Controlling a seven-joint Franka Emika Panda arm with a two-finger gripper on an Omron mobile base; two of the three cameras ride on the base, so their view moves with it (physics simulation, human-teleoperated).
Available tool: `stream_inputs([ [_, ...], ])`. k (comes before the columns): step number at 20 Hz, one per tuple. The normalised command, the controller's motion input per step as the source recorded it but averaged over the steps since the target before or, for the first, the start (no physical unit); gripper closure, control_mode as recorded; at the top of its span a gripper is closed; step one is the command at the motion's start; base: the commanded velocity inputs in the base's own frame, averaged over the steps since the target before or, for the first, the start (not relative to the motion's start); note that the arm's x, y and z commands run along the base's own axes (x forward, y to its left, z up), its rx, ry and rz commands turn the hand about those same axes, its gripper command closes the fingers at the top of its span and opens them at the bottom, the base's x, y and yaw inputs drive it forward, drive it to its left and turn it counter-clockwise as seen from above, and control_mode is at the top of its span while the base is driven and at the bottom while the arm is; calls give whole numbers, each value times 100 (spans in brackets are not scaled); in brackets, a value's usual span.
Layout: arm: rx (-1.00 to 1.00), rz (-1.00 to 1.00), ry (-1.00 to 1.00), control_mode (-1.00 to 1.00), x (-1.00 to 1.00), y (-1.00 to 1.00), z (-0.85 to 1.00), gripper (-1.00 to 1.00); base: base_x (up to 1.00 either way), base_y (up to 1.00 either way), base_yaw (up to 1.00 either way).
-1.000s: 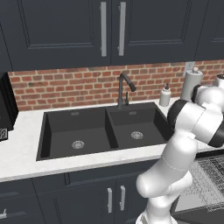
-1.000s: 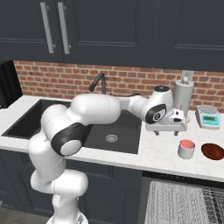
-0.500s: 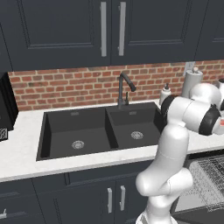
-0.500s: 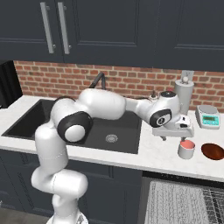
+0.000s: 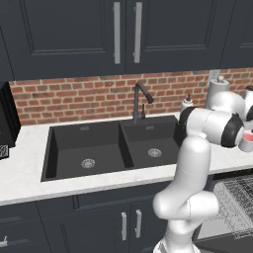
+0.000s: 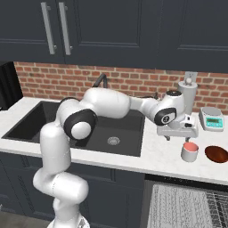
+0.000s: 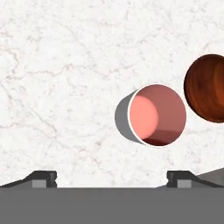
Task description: Pick up the cup and bowl from the counter, place them in the dishwasher, and close the dishwasher door.
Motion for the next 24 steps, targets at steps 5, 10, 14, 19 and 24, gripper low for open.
stream_inputs([
  [5, 0, 0, 0, -100, 23, -11, -17, -100, 0, 0, 0],
  [10, 0, 0, 0, -100, 17, -19, -21, -100, 0, 0, 0],
  [14, 0, 0, 0, -100, 7, -24, -18, -100, 0, 0, 0],
  [19, 0, 0, 0, -100, 1, -11, -11, -100, 0, 0, 0],
  [24, 0, 0, 0, -100, 4, 0, -11, -100, 0, 0, 0],
])
